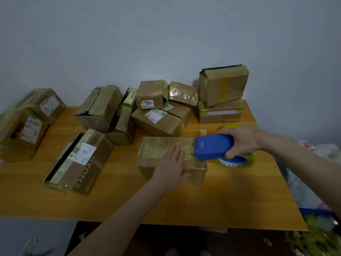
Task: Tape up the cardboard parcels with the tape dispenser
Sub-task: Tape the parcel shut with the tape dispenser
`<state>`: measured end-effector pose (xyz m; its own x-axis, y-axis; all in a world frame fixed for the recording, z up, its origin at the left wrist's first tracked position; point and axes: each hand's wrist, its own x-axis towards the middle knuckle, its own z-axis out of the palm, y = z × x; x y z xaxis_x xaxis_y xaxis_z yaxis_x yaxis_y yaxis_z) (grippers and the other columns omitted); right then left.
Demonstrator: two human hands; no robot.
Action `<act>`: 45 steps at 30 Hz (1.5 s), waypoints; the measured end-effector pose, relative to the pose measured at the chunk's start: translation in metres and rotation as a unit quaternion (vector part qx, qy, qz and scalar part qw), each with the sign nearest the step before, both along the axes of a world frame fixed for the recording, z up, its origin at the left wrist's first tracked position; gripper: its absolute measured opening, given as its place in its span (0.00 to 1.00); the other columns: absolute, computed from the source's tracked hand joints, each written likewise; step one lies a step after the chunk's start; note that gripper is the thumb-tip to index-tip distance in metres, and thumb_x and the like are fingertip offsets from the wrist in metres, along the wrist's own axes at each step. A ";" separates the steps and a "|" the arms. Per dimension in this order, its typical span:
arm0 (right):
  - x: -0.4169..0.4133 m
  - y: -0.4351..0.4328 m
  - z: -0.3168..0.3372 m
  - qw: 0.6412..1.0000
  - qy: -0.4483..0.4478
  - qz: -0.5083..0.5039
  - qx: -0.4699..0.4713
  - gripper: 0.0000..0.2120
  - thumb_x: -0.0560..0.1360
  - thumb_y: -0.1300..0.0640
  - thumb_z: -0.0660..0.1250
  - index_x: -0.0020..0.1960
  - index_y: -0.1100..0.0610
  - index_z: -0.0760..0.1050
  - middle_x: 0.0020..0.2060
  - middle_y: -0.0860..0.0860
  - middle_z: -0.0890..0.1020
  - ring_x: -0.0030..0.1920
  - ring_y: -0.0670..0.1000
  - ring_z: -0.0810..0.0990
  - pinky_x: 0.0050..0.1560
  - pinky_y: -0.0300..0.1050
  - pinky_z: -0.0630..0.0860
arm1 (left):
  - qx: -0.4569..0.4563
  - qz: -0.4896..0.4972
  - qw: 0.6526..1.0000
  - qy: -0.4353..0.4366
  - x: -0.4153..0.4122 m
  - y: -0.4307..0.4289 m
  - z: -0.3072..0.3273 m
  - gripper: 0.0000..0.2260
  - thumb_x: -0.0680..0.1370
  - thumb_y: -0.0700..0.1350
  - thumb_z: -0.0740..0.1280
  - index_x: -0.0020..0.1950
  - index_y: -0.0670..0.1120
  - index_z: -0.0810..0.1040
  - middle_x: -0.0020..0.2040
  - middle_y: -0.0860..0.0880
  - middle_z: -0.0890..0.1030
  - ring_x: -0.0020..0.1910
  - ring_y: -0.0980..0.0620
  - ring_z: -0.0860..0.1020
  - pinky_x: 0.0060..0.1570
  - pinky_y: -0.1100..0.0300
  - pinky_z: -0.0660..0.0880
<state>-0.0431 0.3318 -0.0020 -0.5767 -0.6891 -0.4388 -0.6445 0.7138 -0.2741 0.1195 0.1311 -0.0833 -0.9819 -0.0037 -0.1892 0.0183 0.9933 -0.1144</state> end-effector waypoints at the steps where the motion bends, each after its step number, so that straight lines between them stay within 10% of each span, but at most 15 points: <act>1: 0.001 -0.002 -0.002 1.000 0.012 0.006 0.007 0.36 0.65 0.42 0.72 0.70 0.41 0.63 0.52 0.46 0.77 0.52 0.51 0.76 0.53 0.51 0.77 | 0.004 -0.028 1.000 0.004 -0.003 0.010 -0.002 0.35 0.80 0.62 0.49 0.77 0.42 0.40 0.76 0.41 0.37 0.76 0.45 0.37 0.71 0.50 0.36; 6: 0.005 0.002 -0.015 0.994 0.106 0.035 0.017 0.45 0.63 0.27 0.68 0.74 0.40 0.56 0.58 0.46 0.76 0.58 0.51 0.75 0.51 0.44 0.72 | 0.004 -0.054 0.998 0.024 -0.007 0.021 -0.003 0.31 0.81 0.59 0.52 0.77 0.41 0.51 0.77 0.41 0.43 0.77 0.47 0.42 0.74 0.52 0.40; 16: -0.005 0.048 -0.028 0.992 -0.047 -0.038 -0.110 0.35 0.66 0.45 0.75 0.64 0.28 0.59 0.52 0.37 0.72 0.53 0.45 0.73 0.57 0.49 0.74 | -0.011 -0.077 0.997 -0.011 -0.012 0.003 -0.006 0.30 0.82 0.56 0.47 0.72 0.46 0.31 0.73 0.47 0.30 0.71 0.53 0.31 0.69 0.56 0.33; 22: -0.017 0.068 -0.028 0.987 -0.095 -0.058 -0.117 0.38 0.68 0.52 0.76 0.67 0.30 0.58 0.54 0.35 0.70 0.49 0.35 0.72 0.46 0.29 0.67 | 0.005 -0.081 0.997 -0.006 -0.015 -0.002 -0.009 0.30 0.82 0.55 0.49 0.72 0.46 0.30 0.73 0.48 0.30 0.71 0.55 0.31 0.70 0.58 0.34; 32: 0.001 0.050 -0.042 0.998 -0.054 -0.033 0.006 0.41 0.67 0.47 0.72 0.74 0.37 0.57 0.59 0.45 0.75 0.57 0.51 0.75 0.59 0.51 0.75 | -0.012 -0.093 0.996 -0.008 -0.015 -0.006 -0.017 0.31 0.81 0.57 0.47 0.72 0.46 0.30 0.74 0.47 0.30 0.71 0.52 0.31 0.72 0.57 0.34; 38: -0.004 0.023 -0.038 0.998 -0.046 -0.027 0.039 0.39 0.67 0.45 0.72 0.73 0.37 0.58 0.50 0.42 0.73 0.48 0.49 0.73 0.41 0.40 0.70 | -0.001 -0.085 0.996 -0.001 -0.015 -0.004 -0.015 0.30 0.82 0.56 0.48 0.72 0.47 0.30 0.74 0.47 0.31 0.72 0.52 0.32 0.73 0.55 0.36; 45: -0.007 0.004 -0.029 0.995 -0.036 -0.022 0.093 0.37 0.60 0.38 0.70 0.69 0.36 0.65 0.51 0.44 0.76 0.50 0.51 0.76 0.49 0.46 0.77 | 0.047 -0.084 0.995 0.008 -0.012 -0.003 -0.013 0.30 0.82 0.58 0.51 0.74 0.53 0.33 0.74 0.51 0.32 0.76 0.52 0.36 0.74 0.56 0.38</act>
